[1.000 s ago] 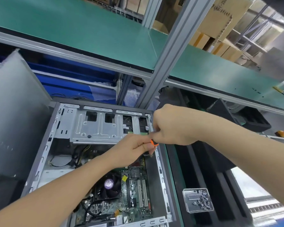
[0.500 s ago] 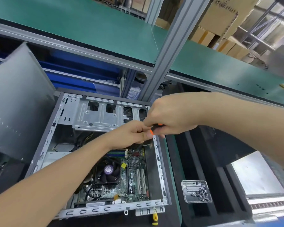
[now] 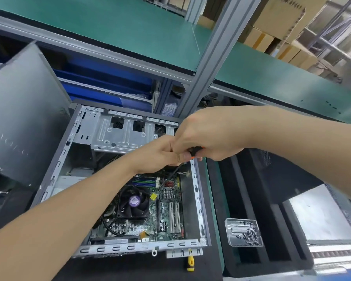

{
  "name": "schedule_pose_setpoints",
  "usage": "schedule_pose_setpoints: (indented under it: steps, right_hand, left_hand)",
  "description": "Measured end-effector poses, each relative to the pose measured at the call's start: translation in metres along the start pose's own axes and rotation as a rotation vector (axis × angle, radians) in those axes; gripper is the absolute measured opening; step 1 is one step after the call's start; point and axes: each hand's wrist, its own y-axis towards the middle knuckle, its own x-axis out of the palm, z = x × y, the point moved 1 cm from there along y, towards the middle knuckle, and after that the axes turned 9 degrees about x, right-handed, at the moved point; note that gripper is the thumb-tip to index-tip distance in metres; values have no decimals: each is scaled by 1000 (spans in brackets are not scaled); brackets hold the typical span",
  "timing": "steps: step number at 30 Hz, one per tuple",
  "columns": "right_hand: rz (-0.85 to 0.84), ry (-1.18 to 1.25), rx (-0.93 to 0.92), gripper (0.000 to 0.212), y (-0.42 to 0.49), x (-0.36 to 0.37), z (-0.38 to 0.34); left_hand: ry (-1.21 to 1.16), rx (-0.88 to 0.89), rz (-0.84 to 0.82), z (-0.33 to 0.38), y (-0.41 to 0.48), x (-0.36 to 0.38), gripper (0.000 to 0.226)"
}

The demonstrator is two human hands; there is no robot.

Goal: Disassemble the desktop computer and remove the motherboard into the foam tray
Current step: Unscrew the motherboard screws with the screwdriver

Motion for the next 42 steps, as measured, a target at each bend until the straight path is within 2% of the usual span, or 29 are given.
schedule_pose_setpoints:
  steps: [2,5,7,9,11,13,14,16,18,20,23,26,28,31,35,37,39,41,42]
  right_hand:
    - [16,1,57,13,0,-2,-5]
    - [131,100,197,4,-4,1,-16]
    - [252,147,398,34,-8,2,-21]
    - [279,213,722,63,-10,-4,-25]
    - [62,385,932,70,-7,-7,-27]
    - [-200,531,856,51,0,-4,-26]
    - [-230,561,816,42,1,-4,-23]
    - [-151,516,748,37,1,-4,-17]
    - [-88,302,685,34,4,-3,-14]
    - [-40,178,628,37,10,0,-15]
    - [34,198,535,41,10,-1,-10]
    - [57,88,436,41,8,1,-4]
    - [108,-7,348,38,7,4,-3]
    - [184,-45,268,32,4,7,-3]
    - [217,51,338,37,-1,6,-3]
    - [273,203,476,52,-4,6,-5]
    - [317,401,697,66,-3,7,-8]
    - [216,310,792,61,6,8,-11]
    - [135,249,776,48,10,10,-13]
  left_hand:
    - [15,29,38,1,-1,3,13]
    - [-25,63,45,4,-5,6,44]
    - [-8,77,30,7,-9,7,38]
    - [-11,81,2,8,-9,8,35]
    - [-29,109,-26,9,-7,11,45]
    - [-34,121,-51,6,-7,11,52]
    - [-13,120,-39,4,-7,10,49]
    - [45,99,5,-2,-6,9,32]
    - [51,99,57,-3,-4,9,23]
    - [-10,86,78,1,-4,8,25]
    - [-90,31,1,8,-2,0,22]
    - [-109,46,-46,11,2,-4,17]
    - [-96,73,-11,9,2,0,32]
    - [21,131,115,4,-4,13,31]
    - [75,128,236,7,-6,24,20]
    - [107,95,247,12,-7,23,28]
    - [147,77,253,12,-8,22,24]
    - [169,75,231,9,-8,24,17]
    - [172,68,219,8,-7,24,15]
